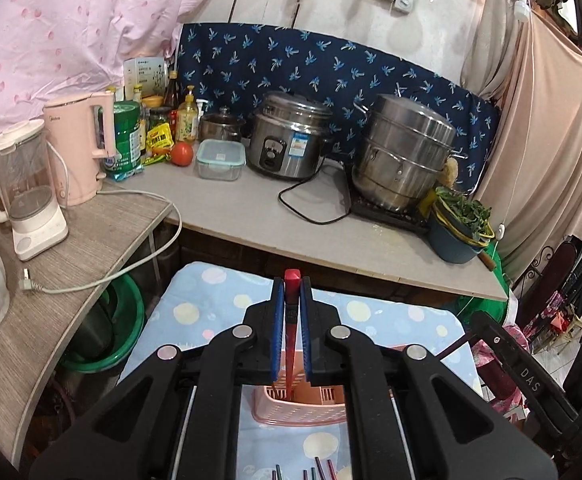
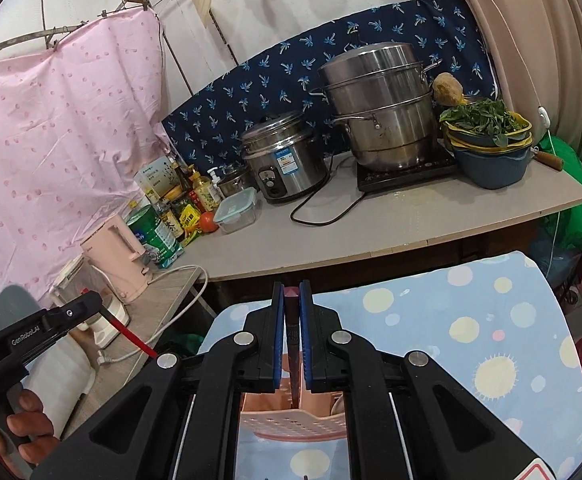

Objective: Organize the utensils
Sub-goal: 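Open both tools to drop the chopsticks upright into the pink basket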

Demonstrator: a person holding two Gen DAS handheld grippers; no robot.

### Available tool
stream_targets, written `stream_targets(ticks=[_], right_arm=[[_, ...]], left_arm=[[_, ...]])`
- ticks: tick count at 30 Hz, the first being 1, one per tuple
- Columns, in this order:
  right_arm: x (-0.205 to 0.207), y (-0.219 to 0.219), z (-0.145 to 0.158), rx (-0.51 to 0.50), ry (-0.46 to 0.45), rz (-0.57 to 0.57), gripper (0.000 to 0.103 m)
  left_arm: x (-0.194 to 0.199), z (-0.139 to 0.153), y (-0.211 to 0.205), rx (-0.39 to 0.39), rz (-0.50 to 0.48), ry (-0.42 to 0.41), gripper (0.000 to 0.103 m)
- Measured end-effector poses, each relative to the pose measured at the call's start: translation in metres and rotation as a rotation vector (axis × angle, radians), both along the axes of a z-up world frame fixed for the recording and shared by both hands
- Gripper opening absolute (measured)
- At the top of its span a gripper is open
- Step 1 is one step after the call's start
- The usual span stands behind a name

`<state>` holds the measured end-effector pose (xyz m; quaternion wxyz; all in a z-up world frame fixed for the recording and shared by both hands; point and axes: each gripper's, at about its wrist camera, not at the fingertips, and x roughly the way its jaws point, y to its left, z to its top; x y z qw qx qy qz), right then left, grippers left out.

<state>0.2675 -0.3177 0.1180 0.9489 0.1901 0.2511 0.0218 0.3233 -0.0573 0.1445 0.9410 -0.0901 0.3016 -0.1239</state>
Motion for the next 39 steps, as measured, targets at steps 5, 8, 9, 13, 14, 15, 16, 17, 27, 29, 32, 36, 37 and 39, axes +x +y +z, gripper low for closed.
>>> stream_targets(ticks=[5,8,9,13,14,15,16,17,27,29,32,36,37,39], right_arm=[[-0.007,0.001,0.004,-0.017,-0.009,-0.018,0.015],[-0.014,0.002,0.009,-0.026,-0.020,-0.020,0.019],[-0.017,0.003,0.011,-0.029,-0.022,-0.018,0.020],[-0.030,0.007,0.014,-0.035,-0.022,0.000,0.022],[-0.034,0.009,0.014,-0.038,-0.022,0.005,0.022],[-0.038,0.010,0.014,-0.040,-0.021,0.009,0.022],[-0.043,0.012,0.013,-0.042,-0.017,0.014,0.022],[-0.048,0.013,0.011,-0.043,-0.012,0.019,0.024],[-0.112,0.031,-0.021,-0.084,0.067,0.064,0.026],[-0.125,0.035,-0.031,-0.105,0.093,0.066,0.026],[-0.144,0.038,-0.048,-0.117,0.131,0.076,0.025],[-0.166,0.039,-0.072,-0.117,0.187,0.074,0.025],[-0.173,0.039,-0.080,-0.115,0.203,0.074,0.026],[-0.183,0.041,-0.092,-0.127,0.232,0.073,0.026]], left_arm=[[-0.002,-0.001,0.006,-0.014,0.021,0.002,0.019],[-0.006,0.002,0.009,-0.016,0.038,-0.007,0.034],[-0.008,0.003,0.009,-0.013,0.040,-0.010,0.035],[-0.018,0.004,0.010,0.001,0.040,-0.013,0.035],[-0.022,0.004,0.011,0.008,0.041,-0.015,0.035],[-0.027,0.004,0.011,0.010,0.039,-0.018,0.035],[-0.030,0.004,0.012,0.010,0.038,-0.018,0.035],[-0.035,0.003,0.014,0.010,0.036,-0.018,0.035],[-0.088,-0.025,0.024,0.060,0.027,0.015,0.036],[-0.099,-0.035,0.026,0.067,0.022,0.031,0.036],[-0.115,-0.052,0.030,0.084,0.017,0.060,0.036],[-0.138,-0.076,0.032,0.099,0.001,0.106,0.036],[-0.144,-0.082,0.032,0.103,-0.006,0.116,0.036],[-0.155,-0.093,0.032,0.120,-0.012,0.133,0.036]])
